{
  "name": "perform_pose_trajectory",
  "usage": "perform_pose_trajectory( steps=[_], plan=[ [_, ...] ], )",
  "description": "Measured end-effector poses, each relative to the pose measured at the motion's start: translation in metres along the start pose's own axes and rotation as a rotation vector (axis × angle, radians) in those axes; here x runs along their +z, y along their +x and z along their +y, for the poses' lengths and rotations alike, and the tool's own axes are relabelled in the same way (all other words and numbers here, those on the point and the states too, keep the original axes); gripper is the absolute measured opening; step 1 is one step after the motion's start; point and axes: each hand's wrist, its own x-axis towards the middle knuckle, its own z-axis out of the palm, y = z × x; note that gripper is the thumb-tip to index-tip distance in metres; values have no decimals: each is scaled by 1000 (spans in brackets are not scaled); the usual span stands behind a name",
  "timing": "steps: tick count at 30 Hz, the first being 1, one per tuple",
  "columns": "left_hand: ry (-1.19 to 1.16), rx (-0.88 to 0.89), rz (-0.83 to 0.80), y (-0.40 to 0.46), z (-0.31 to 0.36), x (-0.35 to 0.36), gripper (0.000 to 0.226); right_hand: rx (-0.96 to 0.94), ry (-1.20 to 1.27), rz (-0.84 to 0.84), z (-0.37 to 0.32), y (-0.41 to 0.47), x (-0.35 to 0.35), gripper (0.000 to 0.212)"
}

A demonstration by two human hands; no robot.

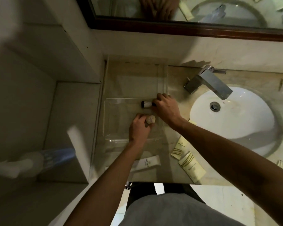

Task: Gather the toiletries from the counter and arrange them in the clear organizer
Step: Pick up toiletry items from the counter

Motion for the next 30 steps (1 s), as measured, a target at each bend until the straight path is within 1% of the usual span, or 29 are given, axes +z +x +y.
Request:
perform_pose_trajectory(
  steps=[3, 7, 9, 12, 18, 23, 25, 27, 29, 30],
  plan=[
    [22, 28, 13, 14, 4, 2, 32, 6, 48, -18, 5, 5, -4, 29],
    [64, 48, -14, 27, 8, 2, 35, 11, 56, -46, 13, 3, -3, 28],
    [88, 89, -66, 25, 7, 2, 36, 24, 53, -74, 16, 1, -4, 30],
    [134, 124, -193, 8, 1, 4, 35, 24, 36, -119, 18, 0, -4, 30],
    [81, 40, -232, -7, -4, 7, 40, 40, 37, -158, 15, 5, -8, 29],
    [80, 19, -298, -3, -2, 2, 41, 65, 60, -194, 14, 7, -10, 29],
    [82, 4, -270, -5, 2, 2, 47, 53, 75, -164, 19, 3, -16, 31],
    [74, 21, -154, -18, 10, 4, 53, 0, 59, -139, 31, -13, -26, 31],
    [78, 173, -44, -39, 23, 15, 46, -47, 83, -86, 48, -41, -34, 26],
    [99, 262, -40, -51, 33, 24, 42, -58, 109, -34, 57, -58, -38, 22]
  ],
)
